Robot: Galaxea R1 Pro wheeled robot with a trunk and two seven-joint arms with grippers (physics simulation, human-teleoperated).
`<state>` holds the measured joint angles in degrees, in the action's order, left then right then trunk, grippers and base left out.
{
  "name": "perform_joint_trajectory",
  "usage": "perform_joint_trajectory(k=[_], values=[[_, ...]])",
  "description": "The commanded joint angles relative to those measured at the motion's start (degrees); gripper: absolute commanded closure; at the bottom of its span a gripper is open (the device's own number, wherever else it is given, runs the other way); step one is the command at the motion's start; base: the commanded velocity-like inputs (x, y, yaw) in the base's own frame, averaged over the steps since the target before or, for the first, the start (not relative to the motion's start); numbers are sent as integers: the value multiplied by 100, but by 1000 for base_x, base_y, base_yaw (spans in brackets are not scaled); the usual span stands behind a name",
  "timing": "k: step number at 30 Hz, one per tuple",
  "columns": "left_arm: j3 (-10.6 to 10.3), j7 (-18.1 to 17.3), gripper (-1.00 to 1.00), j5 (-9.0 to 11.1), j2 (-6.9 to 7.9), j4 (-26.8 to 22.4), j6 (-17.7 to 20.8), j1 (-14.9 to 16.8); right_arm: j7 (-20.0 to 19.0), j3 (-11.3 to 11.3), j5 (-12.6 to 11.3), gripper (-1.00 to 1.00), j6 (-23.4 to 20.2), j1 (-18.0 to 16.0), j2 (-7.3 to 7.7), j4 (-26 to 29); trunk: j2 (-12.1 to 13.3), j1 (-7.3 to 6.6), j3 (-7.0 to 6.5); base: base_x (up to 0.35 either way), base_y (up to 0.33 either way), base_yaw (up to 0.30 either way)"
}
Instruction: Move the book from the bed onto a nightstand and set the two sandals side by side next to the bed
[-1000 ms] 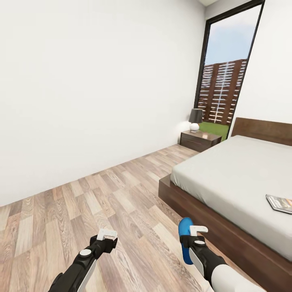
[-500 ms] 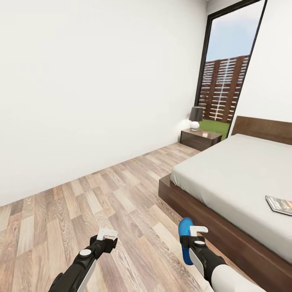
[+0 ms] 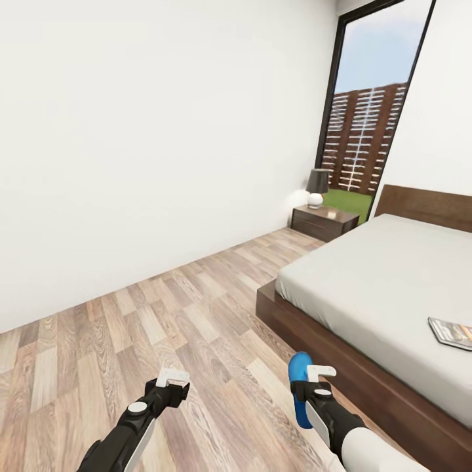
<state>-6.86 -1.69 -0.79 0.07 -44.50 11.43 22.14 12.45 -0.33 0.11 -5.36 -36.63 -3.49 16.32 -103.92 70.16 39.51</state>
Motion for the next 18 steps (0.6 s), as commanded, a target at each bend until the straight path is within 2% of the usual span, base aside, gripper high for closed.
perform_joint_trajectory(k=[1, 10, 18], values=[[0, -15, -100, -9, 1, -15, 33, 1, 21, -2, -2, 100, -35, 1, -2, 12, 39, -23, -3, 0, 0, 0], [-6, -16, -100, -16, 2, -28, 27, -2, 21, -2, -2, 100, -35, 3, -2, 12, 400, -221, -82, 0, 0, 0], [-8, -16, -100, -17, 2, -32, 26, -7, 21, -2, -1, 100, -35, 1, -3, 12, 400, -221, -8, 0, 0, 0]])
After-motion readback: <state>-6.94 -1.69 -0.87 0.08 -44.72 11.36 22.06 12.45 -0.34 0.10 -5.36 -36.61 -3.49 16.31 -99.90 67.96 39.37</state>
